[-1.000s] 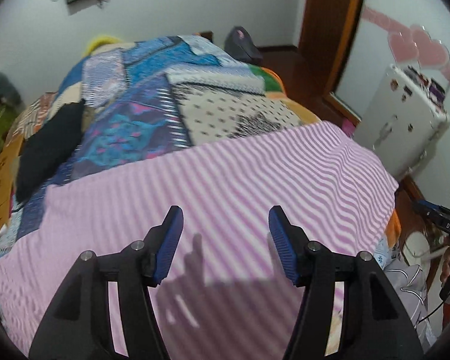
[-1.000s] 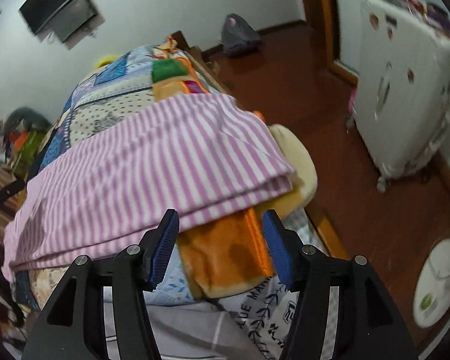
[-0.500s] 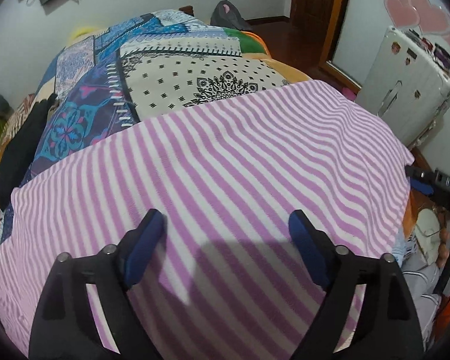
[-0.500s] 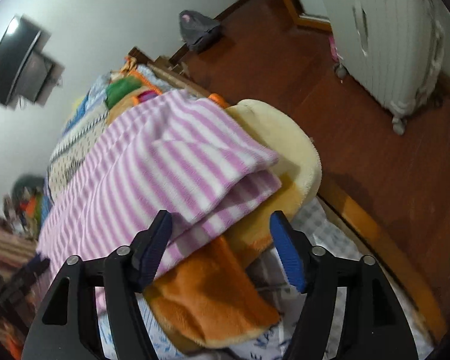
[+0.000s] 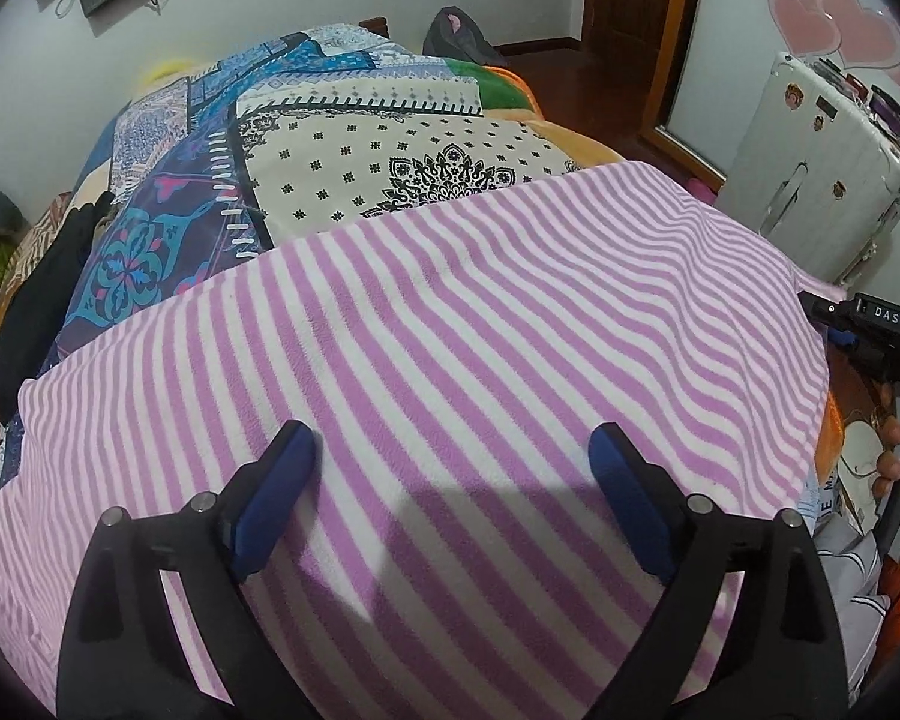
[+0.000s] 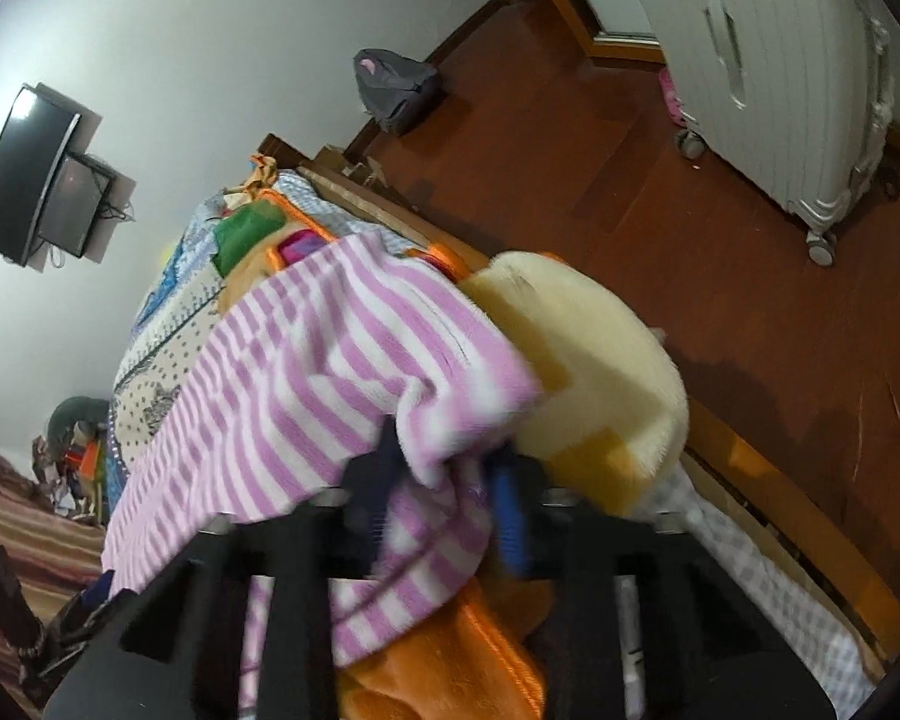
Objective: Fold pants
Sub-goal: 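Grasp the pants edge with the right gripper and lift it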
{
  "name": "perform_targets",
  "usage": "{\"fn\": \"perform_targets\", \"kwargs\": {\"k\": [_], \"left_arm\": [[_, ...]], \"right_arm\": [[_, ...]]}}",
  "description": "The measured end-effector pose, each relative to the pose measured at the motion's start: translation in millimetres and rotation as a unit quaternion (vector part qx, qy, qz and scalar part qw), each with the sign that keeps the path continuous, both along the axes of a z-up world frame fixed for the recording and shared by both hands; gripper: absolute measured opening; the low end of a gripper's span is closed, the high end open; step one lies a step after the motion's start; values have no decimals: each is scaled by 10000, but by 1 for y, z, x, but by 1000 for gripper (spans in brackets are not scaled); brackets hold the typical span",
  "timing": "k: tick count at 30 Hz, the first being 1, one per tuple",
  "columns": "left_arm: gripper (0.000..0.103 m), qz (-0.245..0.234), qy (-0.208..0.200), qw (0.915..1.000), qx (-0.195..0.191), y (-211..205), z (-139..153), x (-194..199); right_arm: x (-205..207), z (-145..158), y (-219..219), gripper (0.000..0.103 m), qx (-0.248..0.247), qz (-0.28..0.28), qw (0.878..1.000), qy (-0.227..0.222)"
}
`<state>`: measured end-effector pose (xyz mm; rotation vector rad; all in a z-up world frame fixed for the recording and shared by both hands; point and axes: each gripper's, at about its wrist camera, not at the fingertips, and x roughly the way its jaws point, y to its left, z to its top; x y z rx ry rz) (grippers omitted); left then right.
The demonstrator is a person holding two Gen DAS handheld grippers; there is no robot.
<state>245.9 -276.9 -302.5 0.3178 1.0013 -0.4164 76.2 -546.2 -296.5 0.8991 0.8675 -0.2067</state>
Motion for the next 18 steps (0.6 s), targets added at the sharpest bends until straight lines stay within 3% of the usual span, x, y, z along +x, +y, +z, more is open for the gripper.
{"fn": "perform_targets", "kwargs": {"k": [5, 9, 18], "left_arm": [[94, 48, 20, 10000, -41, 3, 4, -2], [94, 70, 82, 9995, -302, 12, 18, -6], [94, 433, -382, 9964, -624, 70, 66, -22]], "right_arm": [[6, 29, 9, 10, -474, 213, 9985, -141], [8, 65, 16, 10, -684, 351, 9959, -469], [30, 154, 70, 10, -1214, 1184, 9776, -1249]]}}
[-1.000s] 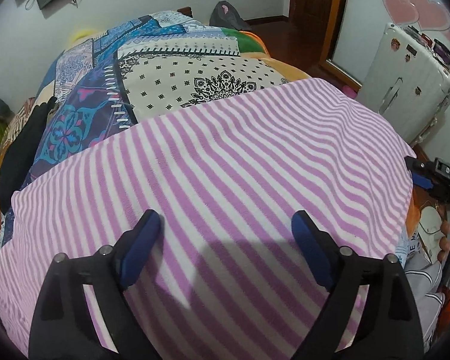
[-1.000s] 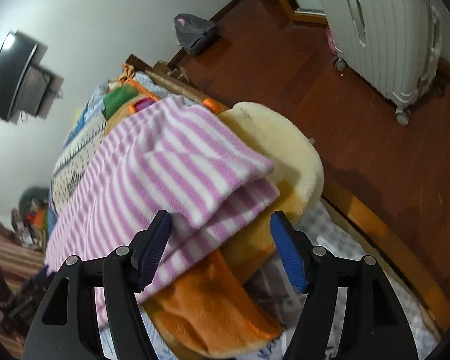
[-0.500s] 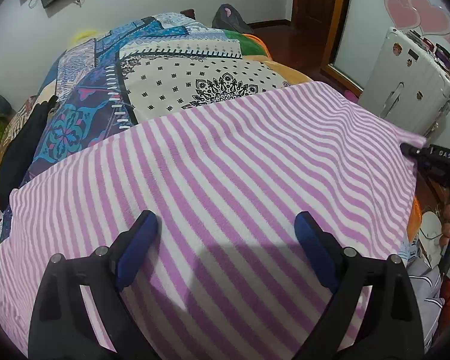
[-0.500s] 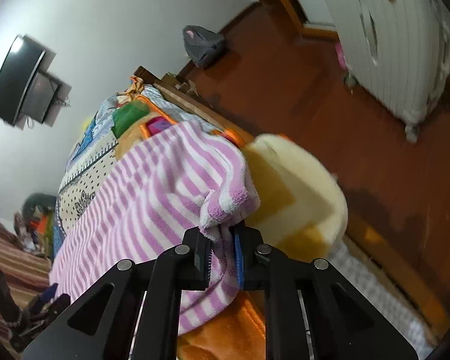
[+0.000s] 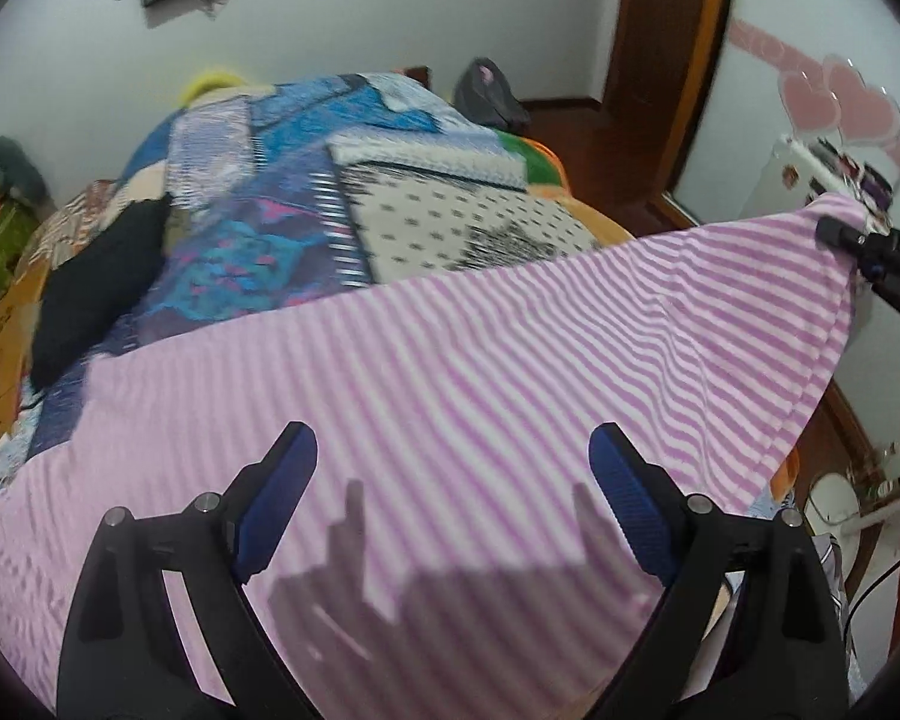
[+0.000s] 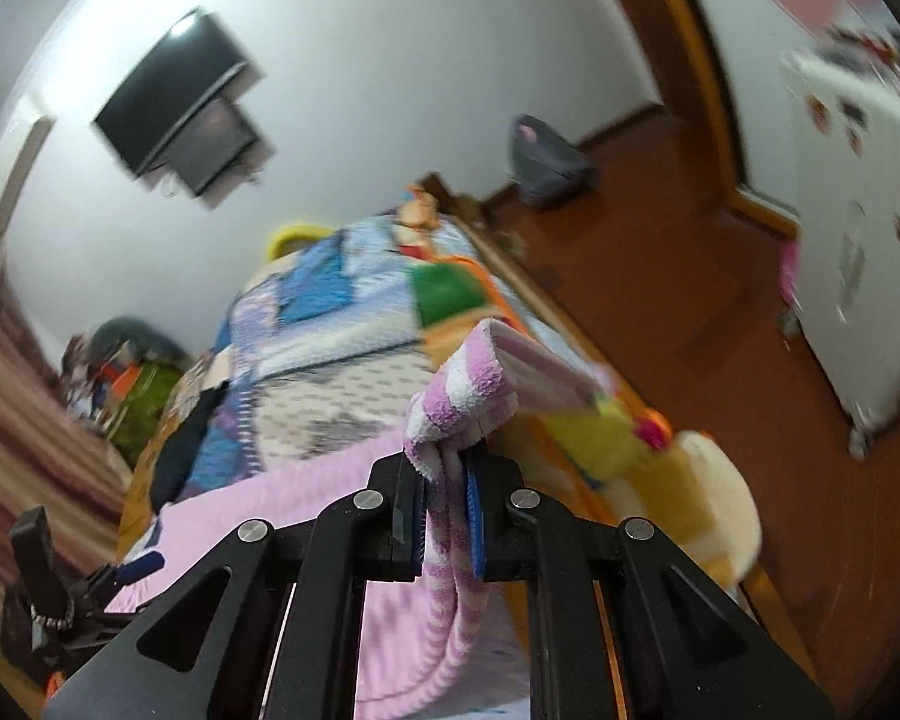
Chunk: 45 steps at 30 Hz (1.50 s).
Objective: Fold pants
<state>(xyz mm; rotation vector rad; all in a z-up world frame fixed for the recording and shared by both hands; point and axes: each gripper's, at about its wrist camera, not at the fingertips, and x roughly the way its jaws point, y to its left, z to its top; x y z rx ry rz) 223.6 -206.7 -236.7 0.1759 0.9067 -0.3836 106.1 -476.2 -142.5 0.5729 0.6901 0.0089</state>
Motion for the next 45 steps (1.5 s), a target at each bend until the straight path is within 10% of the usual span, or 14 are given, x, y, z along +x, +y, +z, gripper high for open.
{"fn": "perform_targets", "kwargs": {"k": [14, 26, 31, 37, 45], "left_arm": [[94, 1343, -389, 9896, -343, 168, 32, -40], [94, 1959, -24, 9803, -253, 237, 0, -63], [94, 1844, 73, 9826, -188, 226, -9, -60], [94, 1653, -59, 9860, -226, 208, -4, -47], [94, 1458, -41, 9891, -192, 188, -11, -22]], "right_arm": [[29, 64, 154, 10, -551, 1815, 9800, -595], [7, -59, 289, 10, -637, 3654, 9256, 754], [11, -77, 290, 13, -674, 3728, 9208, 927], [12, -52, 263, 46, -591, 3828, 9164, 1010], [37, -41, 222, 46, -1641, 3273, 9249, 1022]]}}
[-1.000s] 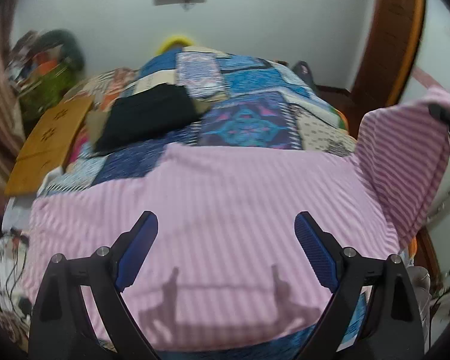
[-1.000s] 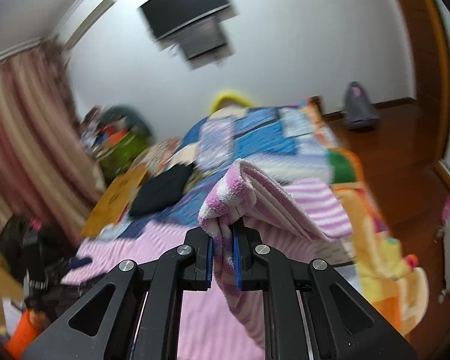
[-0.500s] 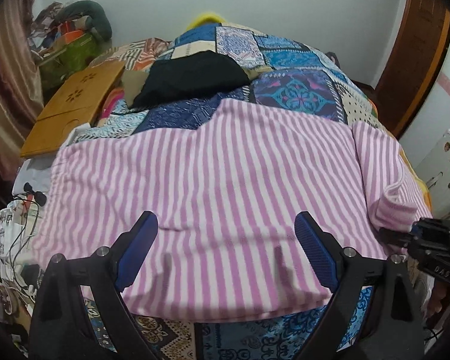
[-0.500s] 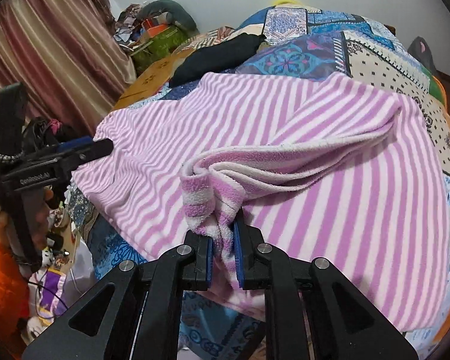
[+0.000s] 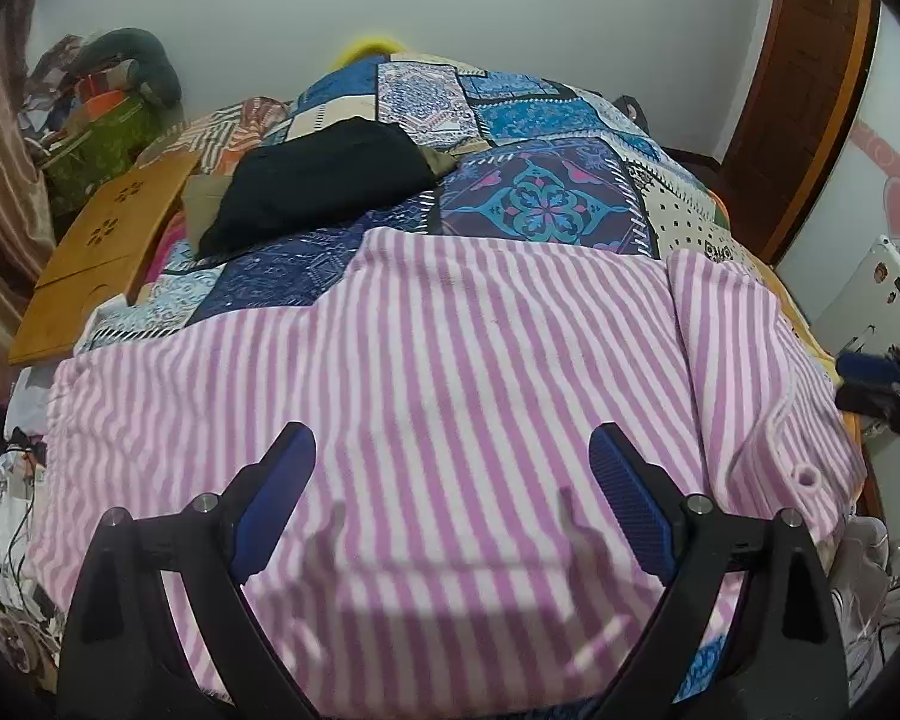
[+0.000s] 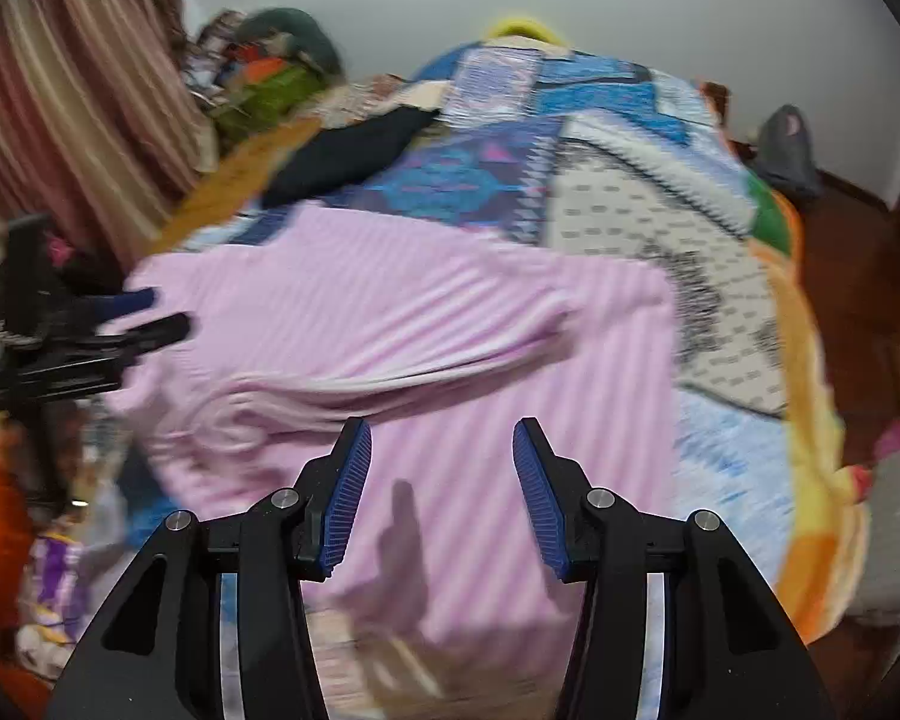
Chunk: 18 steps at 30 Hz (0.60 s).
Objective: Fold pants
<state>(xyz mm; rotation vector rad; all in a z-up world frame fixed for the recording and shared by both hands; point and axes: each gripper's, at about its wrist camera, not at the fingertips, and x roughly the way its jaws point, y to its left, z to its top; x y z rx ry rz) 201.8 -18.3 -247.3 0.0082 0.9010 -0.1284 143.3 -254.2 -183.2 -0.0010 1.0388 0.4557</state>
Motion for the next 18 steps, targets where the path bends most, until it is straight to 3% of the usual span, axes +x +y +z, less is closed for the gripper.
{"fn": "perform_targets", "kwargs": {"k": [4, 8, 14, 18], "left_arm": [[94, -36, 23, 10000, -58, -2, -6, 8], [94, 54, 55, 9999, -65, 9, -13, 13], [94, 451, 80, 9988, -159, 42, -17, 22], [94, 611, 76, 9978, -225, 55, -13, 25]], "right_arm": [[32, -27, -2, 46, -512, -34, 9983, 291], [58, -44, 16, 46, -545, 70, 9975, 436], [109, -42, 74, 49, -48, 462, 9972, 586], [107, -22, 111, 48, 288, 1003, 9942, 271]]}}
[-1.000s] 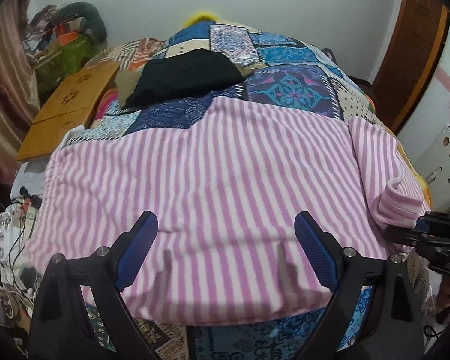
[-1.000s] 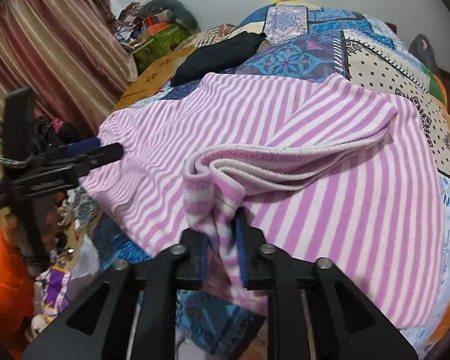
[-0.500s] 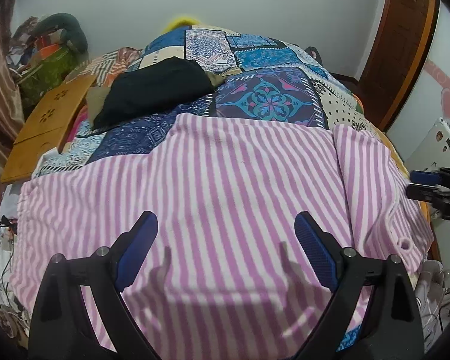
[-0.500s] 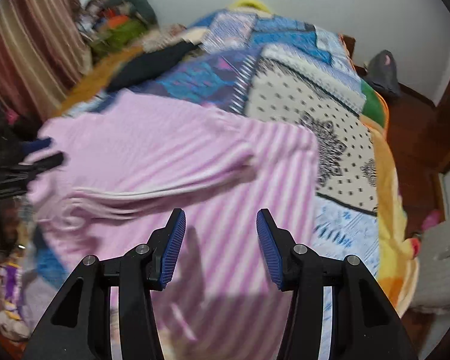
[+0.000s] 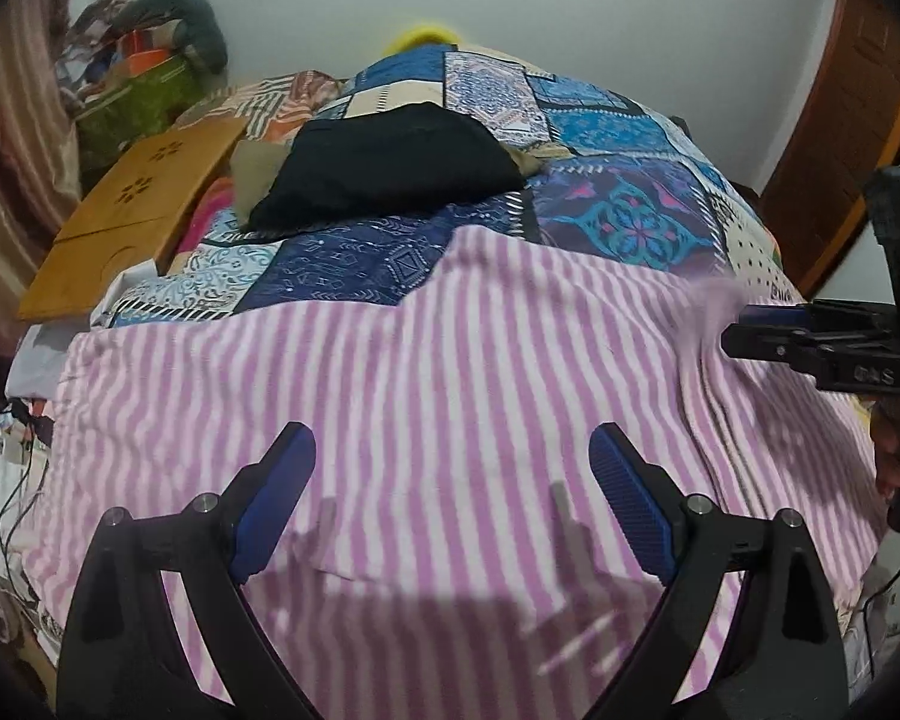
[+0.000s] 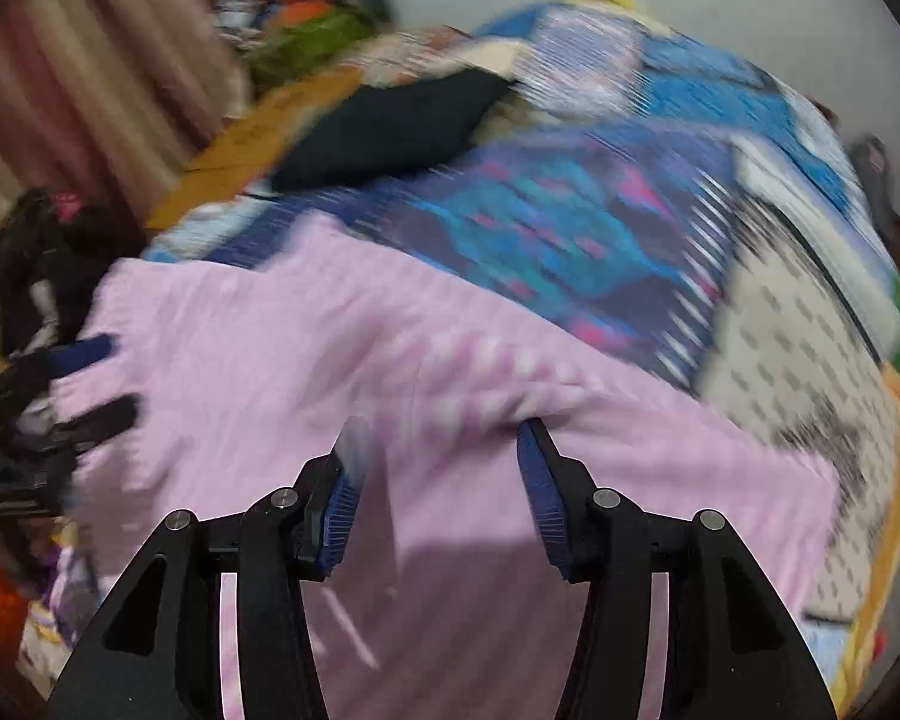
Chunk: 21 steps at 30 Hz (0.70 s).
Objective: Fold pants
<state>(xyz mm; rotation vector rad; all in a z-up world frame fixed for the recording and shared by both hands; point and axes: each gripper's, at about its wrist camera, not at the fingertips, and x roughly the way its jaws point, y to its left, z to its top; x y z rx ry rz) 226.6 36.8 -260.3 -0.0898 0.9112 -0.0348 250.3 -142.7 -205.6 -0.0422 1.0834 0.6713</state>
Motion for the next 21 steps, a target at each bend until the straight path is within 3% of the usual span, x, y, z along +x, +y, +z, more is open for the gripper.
{"fn": "perform_targets", "kwargs": {"k": [6, 12, 18, 21], "left_arm": [[94, -285, -111, 9995, 20, -19, 13, -6], [94, -884, -135, 9960, -75, -72, 19, -19], [94, -1276, 146, 9915, 193, -120, -2, -31], [94, -1366, 231, 9892, 484, -123, -19, -44]], "right_arm": [[-32, 20, -33, 48, 257, -373, 9989, -128], [-67, 24, -90, 48, -301, -997, 9937, -410], [-105, -8, -115, 49, -776, -1066, 9912, -133], [-129, -17, -125, 56, -698, -1182, 9901, -287]]}}
